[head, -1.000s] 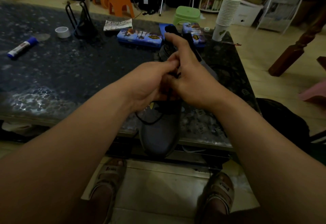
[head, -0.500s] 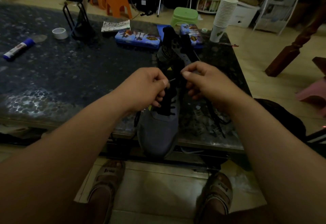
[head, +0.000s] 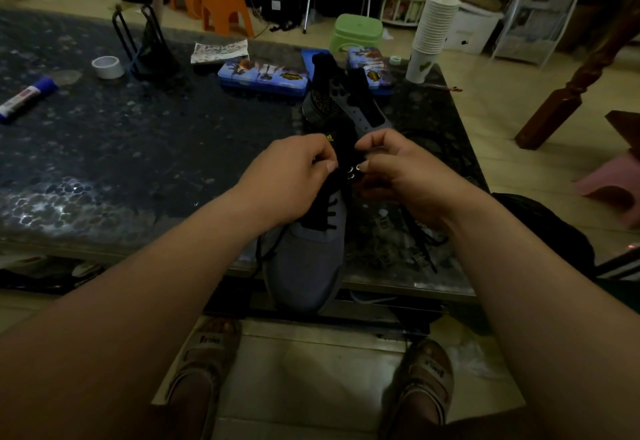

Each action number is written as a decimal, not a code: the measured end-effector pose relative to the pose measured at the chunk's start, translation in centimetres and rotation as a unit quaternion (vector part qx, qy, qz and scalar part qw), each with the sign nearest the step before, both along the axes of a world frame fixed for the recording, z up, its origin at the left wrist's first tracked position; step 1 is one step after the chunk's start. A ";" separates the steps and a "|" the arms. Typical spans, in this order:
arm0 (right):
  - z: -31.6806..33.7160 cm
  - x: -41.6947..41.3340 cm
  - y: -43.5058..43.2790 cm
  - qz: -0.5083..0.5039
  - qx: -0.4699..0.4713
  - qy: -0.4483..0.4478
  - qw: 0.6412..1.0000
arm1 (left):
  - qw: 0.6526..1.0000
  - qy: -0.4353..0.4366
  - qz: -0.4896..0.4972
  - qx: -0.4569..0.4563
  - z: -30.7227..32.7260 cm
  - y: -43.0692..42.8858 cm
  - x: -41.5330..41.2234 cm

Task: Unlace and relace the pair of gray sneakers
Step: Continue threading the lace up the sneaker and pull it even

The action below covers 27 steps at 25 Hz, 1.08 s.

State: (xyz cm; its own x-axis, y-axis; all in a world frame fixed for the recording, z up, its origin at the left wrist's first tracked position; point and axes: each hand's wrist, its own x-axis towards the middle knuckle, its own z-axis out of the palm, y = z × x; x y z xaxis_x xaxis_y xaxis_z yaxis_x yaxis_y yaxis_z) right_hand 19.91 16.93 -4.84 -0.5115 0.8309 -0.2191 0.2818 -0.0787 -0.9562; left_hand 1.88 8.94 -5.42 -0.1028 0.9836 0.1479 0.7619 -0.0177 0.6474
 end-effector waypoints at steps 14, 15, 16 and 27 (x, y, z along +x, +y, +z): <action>-0.3 0.0 0.3 0.010 0.002 0.005 1.000 | 0.999 0.034 -0.039 0.008 0.0 0.4 -0.1; -0.3 -0.1 0.3 0.010 0.003 0.006 1.000 | 0.998 0.037 -0.046 0.006 0.0 0.4 -0.1; -0.3 -0.2 0.3 0.008 0.006 0.006 1.000 | 0.998 0.042 -0.050 0.007 0.0 0.4 0.1; -1.1 0.4 -2.0 0.004 0.042 -0.014 0.999 | 0.999 0.042 -0.008 -0.003 0.5 0.2 0.6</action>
